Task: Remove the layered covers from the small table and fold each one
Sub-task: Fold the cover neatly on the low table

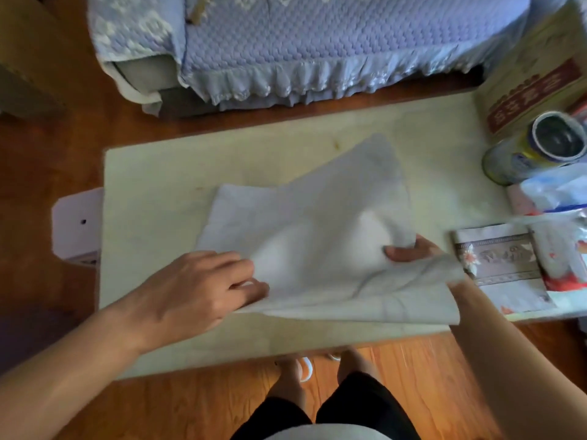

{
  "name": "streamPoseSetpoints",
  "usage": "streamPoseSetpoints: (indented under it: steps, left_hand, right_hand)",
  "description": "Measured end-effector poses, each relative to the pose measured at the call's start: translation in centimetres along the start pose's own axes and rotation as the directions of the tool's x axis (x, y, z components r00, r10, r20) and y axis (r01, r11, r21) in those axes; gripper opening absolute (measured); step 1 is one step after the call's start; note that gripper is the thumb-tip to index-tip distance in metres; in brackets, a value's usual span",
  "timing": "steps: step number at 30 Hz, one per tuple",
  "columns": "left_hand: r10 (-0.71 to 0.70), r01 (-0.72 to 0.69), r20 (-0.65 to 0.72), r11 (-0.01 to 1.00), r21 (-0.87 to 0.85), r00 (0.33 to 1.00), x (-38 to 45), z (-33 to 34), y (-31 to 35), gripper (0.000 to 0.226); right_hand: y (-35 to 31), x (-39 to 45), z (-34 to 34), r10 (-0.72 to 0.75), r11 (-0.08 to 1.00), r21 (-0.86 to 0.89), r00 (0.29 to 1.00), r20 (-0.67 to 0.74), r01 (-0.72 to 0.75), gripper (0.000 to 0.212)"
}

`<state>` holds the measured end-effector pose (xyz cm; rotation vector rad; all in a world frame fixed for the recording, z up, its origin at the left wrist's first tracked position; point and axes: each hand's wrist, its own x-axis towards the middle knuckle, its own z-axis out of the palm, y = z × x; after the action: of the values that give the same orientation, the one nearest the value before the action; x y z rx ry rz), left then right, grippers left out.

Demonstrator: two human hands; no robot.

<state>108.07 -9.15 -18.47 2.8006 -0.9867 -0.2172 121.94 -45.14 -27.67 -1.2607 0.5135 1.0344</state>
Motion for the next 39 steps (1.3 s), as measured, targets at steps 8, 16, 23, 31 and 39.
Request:
streamPoseSetpoints:
  steps: [8, 16, 23, 31, 39]
  left_hand:
    - [-0.04, 0.046, 0.197, 0.999, -0.024, 0.979, -3.0, 16.8, 3.8, 0.036]
    - [-0.307, 0.554, 0.775, 0.83, -0.066, 0.553, 1.9, 27.3, 6.9, 0.078]
    - [-0.625, 0.87, 0.638, 0.468, -0.154, 0.449, 7.9, 26.6, 3.2, 0.061]
    - [-0.687, 0.814, 0.449, 0.542, -0.207, 0.572, 18.1, 26.6, -3.2, 0.06]
    - [-0.556, 0.646, 0.357, 0.729, -0.226, 0.751, 36.3, 28.1, -9.8, 0.073]
  right_hand:
    - [12.7, 5.2, -2.7, 0.216, 0.975, -0.028, 0.973, -0.079, -0.219, 0.058]
    - [14.6, 11.4, -5.5, 0.085, 0.962, -0.198, 0.896, -0.437, -0.188, 0.046]
    - [14.5, 12.8, -7.0, -0.139, 0.907, -0.414, 0.869, -0.474, -0.08, 0.087]
    - [7.1, 19.6, -7.2, -0.342, 0.826, -0.562, 0.824, -0.451, 0.036, 0.064]
    - [7.5, 22.0, -8.5, -0.513, 0.703, -0.698, 0.779, -0.361, 0.139, 0.065]
